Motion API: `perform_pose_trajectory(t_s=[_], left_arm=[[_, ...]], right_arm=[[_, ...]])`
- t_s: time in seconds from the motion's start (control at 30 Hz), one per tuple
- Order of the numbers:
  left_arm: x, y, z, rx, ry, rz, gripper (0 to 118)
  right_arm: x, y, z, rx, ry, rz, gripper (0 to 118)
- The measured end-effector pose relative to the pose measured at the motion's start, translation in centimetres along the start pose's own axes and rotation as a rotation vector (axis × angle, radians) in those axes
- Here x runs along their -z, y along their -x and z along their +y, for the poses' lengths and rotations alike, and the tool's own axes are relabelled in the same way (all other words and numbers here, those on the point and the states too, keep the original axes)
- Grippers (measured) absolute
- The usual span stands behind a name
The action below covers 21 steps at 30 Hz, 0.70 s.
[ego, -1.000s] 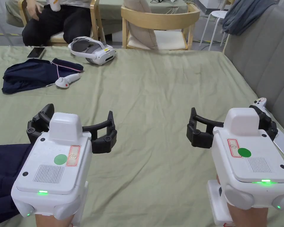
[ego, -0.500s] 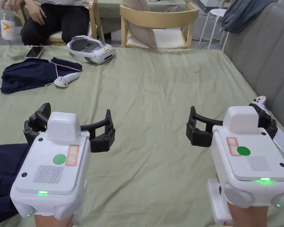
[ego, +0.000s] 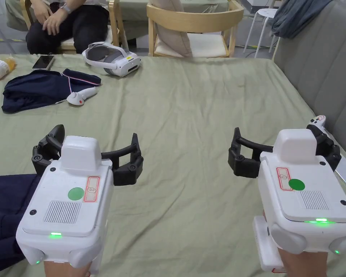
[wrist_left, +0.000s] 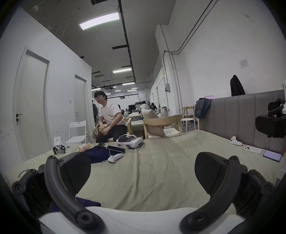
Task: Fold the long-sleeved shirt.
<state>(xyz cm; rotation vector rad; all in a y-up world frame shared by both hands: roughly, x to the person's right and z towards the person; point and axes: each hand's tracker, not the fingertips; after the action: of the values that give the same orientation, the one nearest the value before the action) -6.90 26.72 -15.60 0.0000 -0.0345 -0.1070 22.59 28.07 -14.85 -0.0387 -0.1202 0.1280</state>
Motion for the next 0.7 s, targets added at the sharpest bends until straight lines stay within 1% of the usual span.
perform_pose_trajectory(t_s=[0.1,0.27,0.47,0.7], left_arm=[[-0.05,-0.24,-0.04,0.012,-0.006,0.0,111],[-0.13,-0.25,0.13,0.001,-0.009,-0.004,111],[-0.21,-0.33,0.12,-0.006,0.001,-0.006,111],[-0.3,-0.36,-0.02,0.004,0.0,-0.004,111]], right_arm=[[-0.02,-0.04,-0.06,-0.003,0.001,0.004,118],[-0.09,-0.13,-0.07,0.013,0.004,0.006,118],[-0.09,-0.13,-0.21,0.011,-0.008,-0.016,118],[-0.18,-0.13,-0.47,0.015,0.004,-0.002,118]])
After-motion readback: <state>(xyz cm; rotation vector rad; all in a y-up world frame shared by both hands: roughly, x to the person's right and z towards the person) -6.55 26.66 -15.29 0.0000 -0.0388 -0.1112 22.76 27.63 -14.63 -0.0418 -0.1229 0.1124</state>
